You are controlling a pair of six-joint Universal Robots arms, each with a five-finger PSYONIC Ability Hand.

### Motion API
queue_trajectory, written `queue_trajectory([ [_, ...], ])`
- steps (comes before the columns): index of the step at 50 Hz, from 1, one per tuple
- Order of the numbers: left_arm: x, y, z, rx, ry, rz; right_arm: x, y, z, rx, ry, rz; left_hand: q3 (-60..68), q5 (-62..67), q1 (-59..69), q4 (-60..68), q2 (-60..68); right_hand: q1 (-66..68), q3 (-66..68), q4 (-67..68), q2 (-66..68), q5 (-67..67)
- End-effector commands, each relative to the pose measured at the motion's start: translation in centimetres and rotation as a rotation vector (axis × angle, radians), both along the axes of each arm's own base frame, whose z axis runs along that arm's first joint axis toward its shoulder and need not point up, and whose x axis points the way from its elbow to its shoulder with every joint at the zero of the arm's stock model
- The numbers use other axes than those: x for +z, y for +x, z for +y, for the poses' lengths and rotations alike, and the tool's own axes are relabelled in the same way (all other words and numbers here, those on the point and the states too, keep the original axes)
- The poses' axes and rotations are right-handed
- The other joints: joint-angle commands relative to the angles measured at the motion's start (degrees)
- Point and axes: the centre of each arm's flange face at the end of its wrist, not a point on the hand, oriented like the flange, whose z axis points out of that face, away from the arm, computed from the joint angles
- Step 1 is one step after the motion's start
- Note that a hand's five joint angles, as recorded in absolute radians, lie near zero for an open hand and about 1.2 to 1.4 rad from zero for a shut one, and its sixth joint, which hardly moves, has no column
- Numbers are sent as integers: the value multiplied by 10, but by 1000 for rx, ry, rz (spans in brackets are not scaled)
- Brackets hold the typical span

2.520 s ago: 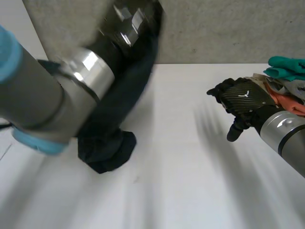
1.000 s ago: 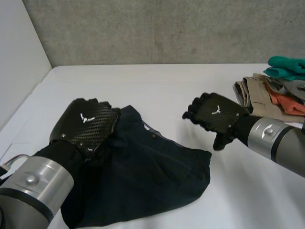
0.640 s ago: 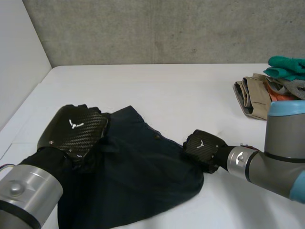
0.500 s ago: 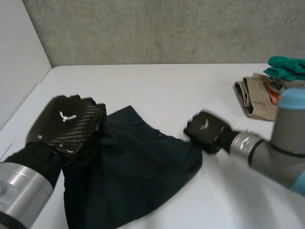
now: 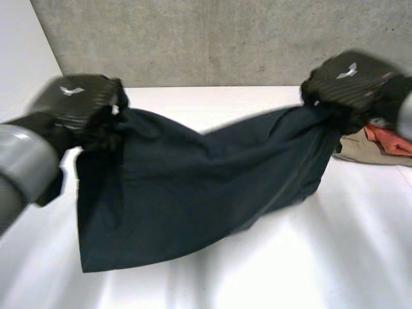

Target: Fold the laundry.

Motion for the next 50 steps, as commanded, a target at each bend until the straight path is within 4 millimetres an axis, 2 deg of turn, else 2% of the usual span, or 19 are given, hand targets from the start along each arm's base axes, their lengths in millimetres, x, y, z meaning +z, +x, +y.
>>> queue_trajectory([
  [1, -39, -33, -81, 26, 7, 8, -61, 41, -44, -64, 53, 90, 116, 127, 139, 112, 114, 173, 119, 114, 125, 122],
  [5, 6, -42, -134, 51, -236, 141, -41, 68, -81, -160, -139, -78, 116, 127, 139, 112, 114, 173, 119, 114, 125, 122],
  [6, 21, -43, -141, 50, -298, 175, -29, 70, -88, -180, -200, -135, 116, 127, 139, 112, 114, 173, 119, 114, 125, 122],
  [7, 51, -44, -151, 48, -422, 246, -2, 73, -99, -207, -321, -259, 116, 127, 139, 112, 114, 173, 119, 114, 125, 122],
  [10, 99, -42, -155, 34, -608, 362, 34, 77, -108, -200, -494, -441, 116, 127, 139, 112, 114, 173, 119, 114, 125, 122],
  [11, 122, -39, -154, 24, -695, 434, 60, 78, -104, -166, -609, -554, 116, 127, 139, 112, 114, 173, 119, 114, 125, 122],
  [14, 149, -35, -147, -11, -780, 535, 84, 77, -94, -91, -733, -687, 116, 127, 139, 112, 114, 173, 119, 114, 125, 122],
  [17, 151, -34, -144, -30, -764, 551, 83, 75, -90, -56, -750, -681, 116, 127, 139, 112, 114, 173, 119, 114, 125, 122],
  [21, 123, -33, -147, -36, -635, 487, 62, 75, -83, -41, -658, -615, 116, 127, 139, 112, 114, 173, 119, 114, 125, 122],
  [25, 74, -28, -154, -5, -462, 411, 24, 75, -79, -51, -506, -519, 116, 127, 139, 112, 114, 173, 119, 114, 125, 122],
  [29, 11, -26, -151, 20, -272, 329, -26, 77, -69, -31, -337, -400, 116, 127, 139, 112, 114, 173, 119, 114, 125, 122],
  [30, -20, -25, -146, 26, -190, 286, -51, 79, -64, -11, -270, -347, 116, 127, 139, 112, 114, 173, 119, 114, 125, 122],
  [33, -63, -25, -135, 22, -84, 212, -90, 81, -56, 12, -172, -271, 116, 127, 139, 112, 114, 173, 119, 114, 125, 122],
  [34, -92, -24, -130, 18, -30, 159, -116, 82, -51, 19, -115, -219, 116, 127, 139, 112, 114, 173, 119, 114, 125, 122],
  [37, -143, -20, -123, 19, 27, 52, -151, 81, -44, 17, -47, -142, 116, 127, 139, 112, 114, 173, 119, 114, 125, 122],
  [39, -161, -17, -121, 21, 35, -2, -176, 78, -39, 3, -3, -67, 116, 127, 139, 112, 114, 173, 119, 114, 125, 122],
  [40, -174, -15, -119, 21, 38, -49, -188, 74, -36, -10, 27, -23, 3, 14, 26, -2, 1, 173, 119, 114, 125, 122],
  [44, -181, -7, -107, 17, 55, -146, -198, 67, -31, -46, 78, 23, -442, -432, -419, -447, -445, 173, 119, 114, 125, 122],
  [50, -160, 0, -82, 7, 27, -213, -193, 59, -26, -75, 110, 6, -529, -519, -507, -534, -532, 173, 119, 114, 125, 122],
])
